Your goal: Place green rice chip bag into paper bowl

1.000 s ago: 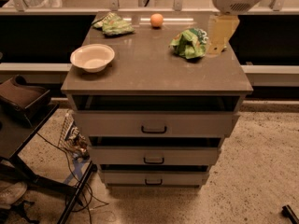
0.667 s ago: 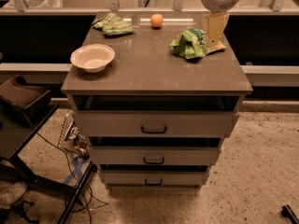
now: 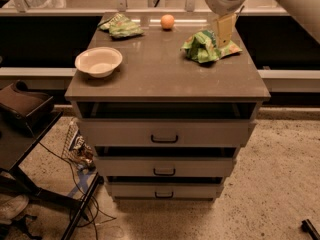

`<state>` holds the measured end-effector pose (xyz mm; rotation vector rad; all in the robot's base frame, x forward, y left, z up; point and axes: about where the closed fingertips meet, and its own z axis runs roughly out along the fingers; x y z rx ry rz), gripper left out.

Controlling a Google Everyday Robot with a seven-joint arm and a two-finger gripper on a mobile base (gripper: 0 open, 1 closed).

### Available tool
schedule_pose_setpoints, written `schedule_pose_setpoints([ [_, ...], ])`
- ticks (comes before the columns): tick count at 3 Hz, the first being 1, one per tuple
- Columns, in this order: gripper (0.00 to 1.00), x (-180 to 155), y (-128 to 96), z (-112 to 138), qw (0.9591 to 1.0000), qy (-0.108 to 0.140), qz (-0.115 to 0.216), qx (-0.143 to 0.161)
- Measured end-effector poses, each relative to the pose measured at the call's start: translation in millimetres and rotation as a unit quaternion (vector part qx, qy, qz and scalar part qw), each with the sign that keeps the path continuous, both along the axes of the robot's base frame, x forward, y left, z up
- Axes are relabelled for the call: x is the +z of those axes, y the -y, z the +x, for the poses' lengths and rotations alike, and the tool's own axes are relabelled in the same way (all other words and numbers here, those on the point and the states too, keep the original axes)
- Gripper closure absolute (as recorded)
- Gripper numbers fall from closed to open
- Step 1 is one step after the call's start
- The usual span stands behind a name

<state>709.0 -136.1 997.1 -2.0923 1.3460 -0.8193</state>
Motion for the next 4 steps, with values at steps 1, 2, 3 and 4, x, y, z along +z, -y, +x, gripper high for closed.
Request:
schedule_pose_setpoints([
  [1,0.00,0.0,-0.3,-0.4,1.0000,0.000,0.001,-0.001],
  [2,0.00,-27.5,-0.1,27.7,0.9992,-0.034,0.004,0.020],
  [3,0.00,-53.0,4.1,59.5,0.9970,-0.063,-0.007,0.044],
  [4,0.00,-88.1,2.2,84.3,0.9919,-0.097,-0.038,0.073],
])
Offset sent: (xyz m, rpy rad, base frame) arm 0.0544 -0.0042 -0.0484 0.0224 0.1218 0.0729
